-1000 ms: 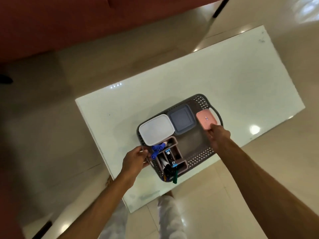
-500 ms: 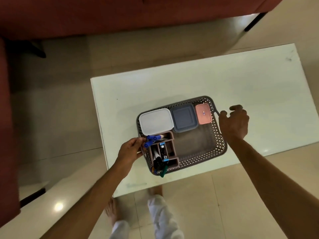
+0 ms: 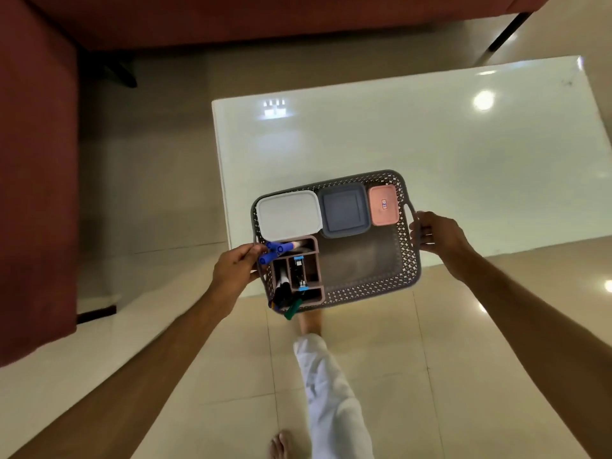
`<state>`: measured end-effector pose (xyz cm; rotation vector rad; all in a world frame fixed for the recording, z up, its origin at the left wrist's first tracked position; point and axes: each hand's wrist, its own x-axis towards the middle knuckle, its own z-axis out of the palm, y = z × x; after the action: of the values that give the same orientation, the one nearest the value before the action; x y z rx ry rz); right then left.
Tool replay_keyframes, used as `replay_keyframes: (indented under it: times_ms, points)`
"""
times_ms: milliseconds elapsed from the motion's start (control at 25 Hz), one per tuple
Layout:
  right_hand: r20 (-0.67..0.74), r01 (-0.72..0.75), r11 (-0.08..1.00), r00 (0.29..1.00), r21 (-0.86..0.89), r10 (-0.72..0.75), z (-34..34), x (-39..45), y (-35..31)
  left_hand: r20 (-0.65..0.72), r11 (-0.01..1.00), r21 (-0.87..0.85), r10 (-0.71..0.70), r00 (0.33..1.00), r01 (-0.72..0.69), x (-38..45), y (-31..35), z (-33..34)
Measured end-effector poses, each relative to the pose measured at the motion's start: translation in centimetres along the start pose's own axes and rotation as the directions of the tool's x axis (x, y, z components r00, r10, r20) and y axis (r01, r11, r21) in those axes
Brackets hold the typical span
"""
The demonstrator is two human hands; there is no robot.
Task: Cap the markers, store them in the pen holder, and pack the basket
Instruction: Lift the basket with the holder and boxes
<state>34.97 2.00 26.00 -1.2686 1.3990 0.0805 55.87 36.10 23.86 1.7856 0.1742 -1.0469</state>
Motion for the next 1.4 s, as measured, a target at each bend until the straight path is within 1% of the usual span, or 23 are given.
replay_keyframes:
  times_ms: [80,160,280,400,480,600,760,840,960,1040,1120,1160,1200,1240,1280,1320,1400]
  points:
    - [0.004,0.04,0.999,0.999,0.011,-0.04,0.7,-3.8,2.9,-0.013,1.0,-0.012,0.009,1.0,-0.009,-3.6,-2.3,-2.2]
    - [0.027,0.07,0.994,0.997,0.084,-0.073,1.2,-7.6,6.0,-0.011,0.999,-0.031,0.034,0.999,-0.034,-7.1,-4.7,-4.6]
    - [0.076,0.054,0.974,0.994,0.222,-0.073,1.8,-13.5,11.2,0.004,0.997,-0.049,0.06,0.998,-0.06,-13.1,-8.5,-7.8]
    - [0.095,0.035,0.966,0.994,0.256,-0.062,2.4,-19.2,17.5,-0.023,0.996,-0.077,0.032,0.999,-0.034,-19.4,-13.4,-10.3]
    - [0.098,-0.003,0.971,0.995,0.238,-0.021,2.9,-22.2,21.3,-0.056,0.996,-0.086,-0.02,0.998,0.015,-22.7,-17.2,-11.0]
    - [0.089,-0.075,0.983,0.994,0.165,0.06,3.6,-25.2,26.4,-0.117,0.989,-0.097,-0.12,0.986,0.109,-26.1,-23.2,-11.2]
    - [0.104,-0.125,0.99,0.988,0.068,0.118,4.3,-25.4,32.9,-0.133,0.972,-0.14,-0.209,0.969,0.191,-27.7,-31.8,-10.5]
    - [0.121,-0.132,0.991,0.985,0.034,0.127,4.5,-24.3,35.4,-0.153,0.963,-0.158,-0.242,0.958,0.218,-27.5,-35.5,-9.6]
    - [0.141,-0.118,0.993,0.983,0.008,0.116,5.1,-20.8,38.7,-0.174,0.961,-0.162,-0.253,0.952,0.226,-25.1,-39.9,-7.8]
    - [0.15,-0.076,0.997,0.986,-0.003,0.075,5.3,-17.2,40.6,-0.172,0.965,-0.15,-0.239,0.956,0.215,-22.1,-42.4,-6.6]
    - [0.17,0.013,0.999,0.985,-0.046,-0.005,5.7,-12.7,42.3,-0.16,0.975,-0.135,-0.198,0.967,0.178,-18.0,-44.8,-5.2]
    - [0.181,0.094,0.987,0.981,-0.133,-0.069,6.0,-10.2,43.1,-0.156,0.982,-0.113,-0.169,0.973,0.152,-15.5,-45.8,-4.5]
    - [0.188,0.176,0.947,0.974,-0.267,-0.128,6.7,-7.8,43.9,-0.147,0.989,-0.089,-0.135,0.98,0.122,-12.9,-46.6,-3.7]
    - [0.182,0.244,0.875,0.966,-0.418,-0.182,7.4,-5.8,44.7,-0.143,0.994,-0.055,-0.099,0.985,0.092,-10.5,-47.3,-3.0]
    - [0.153,0.286,0.801,0.958,-0.525,-0.242,8.3,-3.3,45.7,-0.133,0.998,-0.023,-0.054,0.99,0.052,-7.4,-48.2,-2.2]
    - [0.106,0.299,0.758,0.95,-0.58,-0.294,9.1,-0.8,46.3,-0.131,1.0,0.012,-0.011,0.991,0.012,-4.2,-48.8,-1.4]
    - [0.005,0.275,0.749,0.94,-0.602,-0.341,10.5,3.4,46.6,-0.114,0.997,0.056,0.067,0.991,-0.061,1.0,-48.6,-0.5]
